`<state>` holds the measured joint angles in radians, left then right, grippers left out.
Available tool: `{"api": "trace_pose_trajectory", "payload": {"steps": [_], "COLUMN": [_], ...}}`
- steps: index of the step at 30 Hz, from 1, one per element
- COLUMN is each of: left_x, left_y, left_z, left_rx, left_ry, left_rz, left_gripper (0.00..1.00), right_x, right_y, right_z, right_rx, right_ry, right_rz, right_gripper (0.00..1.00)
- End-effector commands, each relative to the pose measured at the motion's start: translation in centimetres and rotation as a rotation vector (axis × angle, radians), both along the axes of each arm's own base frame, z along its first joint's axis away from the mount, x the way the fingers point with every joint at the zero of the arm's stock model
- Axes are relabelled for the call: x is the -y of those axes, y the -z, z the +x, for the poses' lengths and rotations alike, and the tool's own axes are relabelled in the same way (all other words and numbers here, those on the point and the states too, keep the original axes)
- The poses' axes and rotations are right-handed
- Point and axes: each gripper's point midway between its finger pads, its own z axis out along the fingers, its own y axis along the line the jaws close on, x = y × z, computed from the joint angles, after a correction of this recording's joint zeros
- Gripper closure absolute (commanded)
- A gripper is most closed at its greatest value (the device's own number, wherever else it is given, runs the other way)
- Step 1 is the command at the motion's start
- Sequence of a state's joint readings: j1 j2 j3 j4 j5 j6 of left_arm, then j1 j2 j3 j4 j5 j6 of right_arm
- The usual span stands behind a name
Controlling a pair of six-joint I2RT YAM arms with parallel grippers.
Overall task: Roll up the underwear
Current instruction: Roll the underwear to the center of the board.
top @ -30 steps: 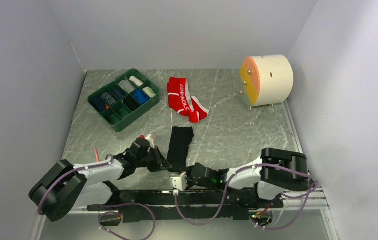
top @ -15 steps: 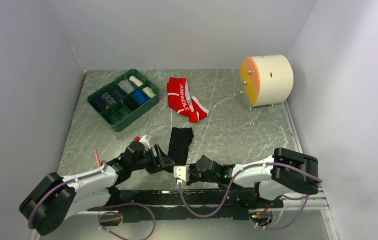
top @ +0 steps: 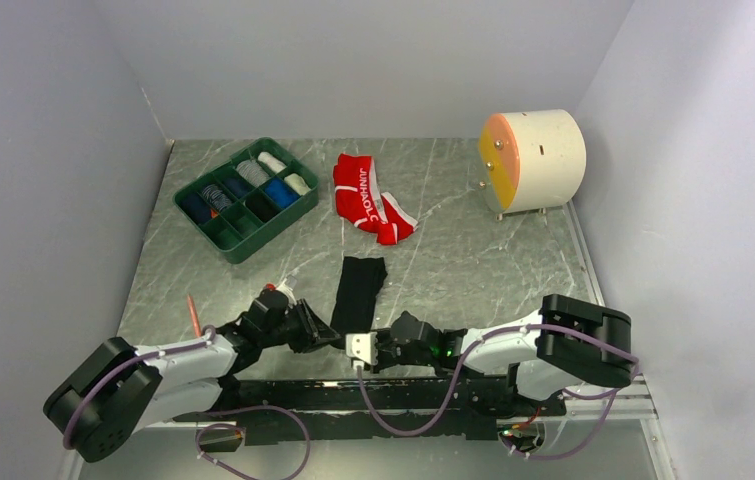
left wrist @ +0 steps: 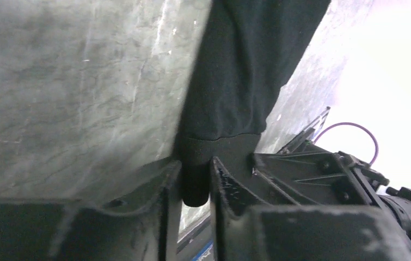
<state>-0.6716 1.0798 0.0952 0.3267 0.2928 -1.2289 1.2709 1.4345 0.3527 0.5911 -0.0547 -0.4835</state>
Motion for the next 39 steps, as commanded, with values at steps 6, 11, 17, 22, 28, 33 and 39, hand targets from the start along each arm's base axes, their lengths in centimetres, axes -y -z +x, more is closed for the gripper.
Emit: {"api": "trace_pose_trajectory", "payload": {"steps": [6,11,17,22,28,33,39], "left_x": [-2.2,-2.2,-2.3,-2.3,-2.4,-2.3,-2.7], "left_y": [3.0,3.1,3.5,3.4,3.3,3.2,2.5], "left_z": [-1.3,-1.4,-1.7,-1.7,-1.7,-1.7,-1.4], "left_rx": [-0.084,-0.092,-0.104,-0.104,-0.102,-0.108,-0.087], "left_ry": [-0.006,-0.004,0.002,0.007,-0.001,-0.006,-0.013], "left_rz": [0.165,0.164,0.166,0.173,0.17,0.164,0.188], "left_gripper": [0.92,0.95,0.95,0.95,0.92,0.71,0.34], "right_x": [-0.3,-0.1,0.2,0.3,0.2,-0.5,-0.9], "right_y": [-0.2,1.0,1.8,1.2,0.1,-1.2,-1.9], "right_z": [-0.3,0.1,0.9,1.6,2.8,2.2,0.4], "right_rx": [0.147,0.236,0.355,0.392,0.381,0.298,0.026], "right_ry": [-0.142,-0.161,-0.159,-0.11,0.009,0.04,0.013], "right_rz": [-0.074,-0.148,-0.203,-0.176,-0.121,-0.025,0.085], "right_gripper": [0.4,0.43,0.51,0.7,1.0,1.0,1.0]}}
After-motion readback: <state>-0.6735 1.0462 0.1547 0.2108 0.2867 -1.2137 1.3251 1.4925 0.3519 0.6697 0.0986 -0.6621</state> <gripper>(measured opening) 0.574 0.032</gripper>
